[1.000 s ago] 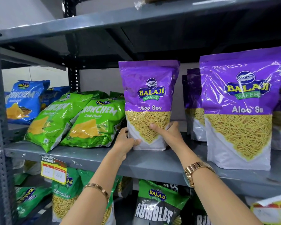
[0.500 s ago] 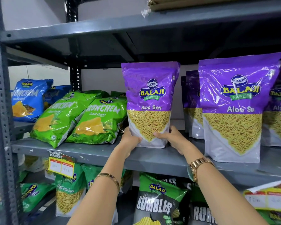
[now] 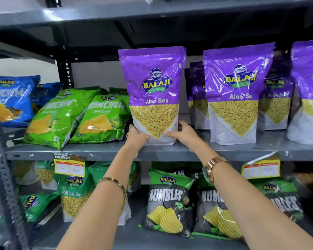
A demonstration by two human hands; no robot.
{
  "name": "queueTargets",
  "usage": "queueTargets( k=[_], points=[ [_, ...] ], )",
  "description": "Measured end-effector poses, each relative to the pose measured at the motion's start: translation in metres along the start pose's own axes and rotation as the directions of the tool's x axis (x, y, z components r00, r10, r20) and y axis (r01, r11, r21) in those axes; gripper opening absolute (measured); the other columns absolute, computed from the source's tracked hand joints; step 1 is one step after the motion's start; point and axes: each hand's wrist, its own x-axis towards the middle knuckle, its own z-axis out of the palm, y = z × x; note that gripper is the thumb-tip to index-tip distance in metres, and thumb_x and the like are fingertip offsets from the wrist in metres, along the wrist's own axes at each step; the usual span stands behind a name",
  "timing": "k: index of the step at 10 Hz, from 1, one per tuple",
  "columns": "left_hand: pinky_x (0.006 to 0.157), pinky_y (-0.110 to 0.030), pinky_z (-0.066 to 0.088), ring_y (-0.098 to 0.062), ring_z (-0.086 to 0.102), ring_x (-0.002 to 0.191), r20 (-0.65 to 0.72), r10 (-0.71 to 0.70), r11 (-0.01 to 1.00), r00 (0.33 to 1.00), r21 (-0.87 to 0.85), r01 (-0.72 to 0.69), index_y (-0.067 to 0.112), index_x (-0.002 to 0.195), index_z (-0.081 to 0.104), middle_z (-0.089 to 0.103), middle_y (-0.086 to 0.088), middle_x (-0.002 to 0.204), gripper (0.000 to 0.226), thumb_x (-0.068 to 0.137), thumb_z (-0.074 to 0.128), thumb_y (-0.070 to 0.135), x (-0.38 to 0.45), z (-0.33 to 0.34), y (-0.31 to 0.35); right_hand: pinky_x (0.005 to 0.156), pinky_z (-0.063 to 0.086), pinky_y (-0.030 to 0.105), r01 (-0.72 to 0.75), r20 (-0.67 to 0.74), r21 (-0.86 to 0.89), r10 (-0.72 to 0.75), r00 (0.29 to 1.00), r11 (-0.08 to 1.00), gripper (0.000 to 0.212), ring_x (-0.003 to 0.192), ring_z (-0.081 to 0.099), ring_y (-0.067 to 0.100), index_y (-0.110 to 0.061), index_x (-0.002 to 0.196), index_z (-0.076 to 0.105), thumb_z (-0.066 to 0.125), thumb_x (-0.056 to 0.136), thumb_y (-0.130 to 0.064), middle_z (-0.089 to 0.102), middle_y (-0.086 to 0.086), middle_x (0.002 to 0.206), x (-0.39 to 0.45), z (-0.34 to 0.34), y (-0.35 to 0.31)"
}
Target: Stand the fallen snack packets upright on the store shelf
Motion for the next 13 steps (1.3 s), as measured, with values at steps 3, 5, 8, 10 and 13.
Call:
queueTargets(
  k=[3,5,8,10,13],
  points=[
    [0.112,-0.008,-0.001,-0.019,-0.002,0.144,-0.021,0.765,0.625,0.644,0.269,-0.733,0.008,0.144,0.015,-0.012,0.001,0.15,0.083,0.079,0.067,0.014,-0.053,0.046,-0.005,0.082,0.04,0.033,0.424,-0.499,-0.5,-0.651,0.572,0.755,0.026,0.092,0.054,0.031,0.0,0.104,0.054,0.056,0.081,-0.011,0.061,0.018,0.098,-0.039,-0.026,-0.008],
    [0.106,-0.007,0.006,-0.013,0.016,0.141,0.213,0.733,0.605,0.646,0.231,-0.762,0.011,0.142,0.026,0.015,-0.001,0.155,0.068,0.085,0.062,0.019,-0.051,0.108,0.011,0.088,0.034,0.04,0.213,-0.447,-0.801,-0.796,0.407,0.559,0.038,0.101,0.049,0.032,-0.001,0.108,0.05,0.061,0.076,-0.018,0.061,0.025,0.105,-0.042,-0.113,0.001],
    [0.104,-0.033,0.033,-0.029,0.036,0.134,0.439,0.315,0.763,0.841,0.41,-0.5,0.007,0.143,0.021,0.04,-0.014,0.146,0.085,0.079,0.063,0.045,-0.035,0.161,0.029,0.1,0.035,0.036,0.139,-0.575,-0.007,-0.118,0.81,0.99,0.067,0.123,0.044,0.025,-0.004,0.131,0.028,0.058,0.084,-0.04,0.046,0.014,0.137,-0.028,-0.169,0.034],
    [0.092,-0.034,0.042,-0.029,0.053,0.114,0.445,0.271,0.779,0.853,0.42,-0.466,0.001,0.119,0.049,0.059,-0.015,0.124,0.047,0.085,0.059,0.031,-0.03,0.164,0.034,0.105,0.033,0.036,0.185,-0.42,0.088,-0.131,0.898,0.979,0.068,0.123,0.043,0.019,-0.005,0.133,0.018,0.063,0.083,-0.02,0.044,0.003,0.129,-0.018,-0.169,0.042],
    [0.087,-0.029,0.04,-0.028,0.053,0.114,0.376,0.295,0.798,0.879,0.408,-0.442,0.012,0.116,0.05,0.06,-0.01,0.122,0.038,0.083,0.061,0.029,-0.04,0.163,0.036,0.106,0.03,0.033,0.182,-0.461,-0.01,-0.166,0.872,0.983,0.083,0.129,0.038,0.019,-0.011,0.142,0.017,0.067,0.078,-0.031,0.038,0.007,0.144,-0.027,-0.168,0.037]
  ],
)
